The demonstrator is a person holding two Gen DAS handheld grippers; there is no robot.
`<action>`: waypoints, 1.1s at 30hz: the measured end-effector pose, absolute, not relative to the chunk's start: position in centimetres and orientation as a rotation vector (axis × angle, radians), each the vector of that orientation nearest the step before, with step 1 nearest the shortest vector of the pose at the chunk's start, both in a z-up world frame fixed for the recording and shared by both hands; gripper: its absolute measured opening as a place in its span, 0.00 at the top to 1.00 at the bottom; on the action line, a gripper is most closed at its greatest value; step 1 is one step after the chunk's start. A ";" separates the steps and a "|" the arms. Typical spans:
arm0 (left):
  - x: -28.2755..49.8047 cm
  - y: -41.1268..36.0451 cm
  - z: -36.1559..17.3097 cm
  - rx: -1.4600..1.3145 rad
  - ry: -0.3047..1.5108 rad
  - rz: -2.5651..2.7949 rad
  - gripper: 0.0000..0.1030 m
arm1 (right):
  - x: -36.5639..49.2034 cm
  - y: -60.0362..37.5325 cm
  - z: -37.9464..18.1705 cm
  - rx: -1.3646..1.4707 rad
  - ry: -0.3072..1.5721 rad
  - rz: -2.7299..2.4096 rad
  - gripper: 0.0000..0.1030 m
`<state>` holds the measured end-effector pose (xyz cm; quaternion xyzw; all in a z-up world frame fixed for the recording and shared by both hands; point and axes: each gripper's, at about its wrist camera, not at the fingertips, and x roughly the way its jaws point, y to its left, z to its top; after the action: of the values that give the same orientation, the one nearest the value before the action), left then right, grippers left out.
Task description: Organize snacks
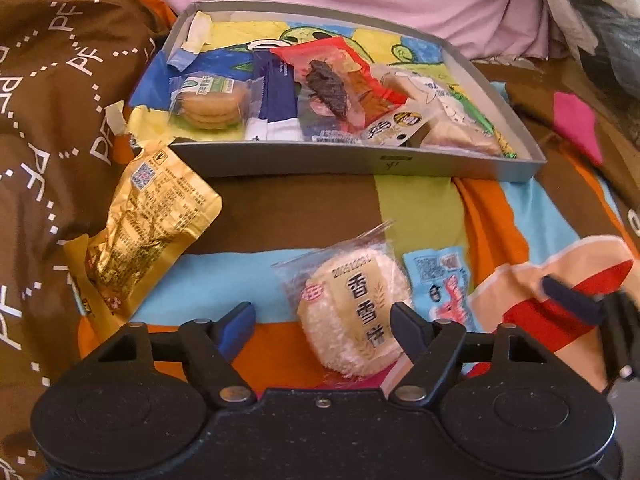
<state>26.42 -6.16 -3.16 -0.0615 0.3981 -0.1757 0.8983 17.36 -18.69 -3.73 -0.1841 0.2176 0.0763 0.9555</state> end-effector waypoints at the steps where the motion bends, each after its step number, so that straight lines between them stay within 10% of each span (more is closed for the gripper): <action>1: 26.4 -6.2 -3.1 -0.137 0.823 -0.370 0.32 | 17.6 -18.7 -3.8 -0.364 0.454 0.175 0.10; 13: 26.0 -6.1 -1.8 -0.230 0.816 -0.462 0.57 | 18.5 -18.7 -4.6 -0.367 0.504 0.118 0.26; 33: 27.2 -9.7 -2.7 -0.167 0.853 -0.486 0.64 | 19.0 -19.7 -4.2 -0.304 0.541 0.101 0.23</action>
<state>27.16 -9.71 -2.73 -0.0800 0.4092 -0.2329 0.8786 18.96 -19.73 -4.18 -0.1497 0.2662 0.0496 0.9509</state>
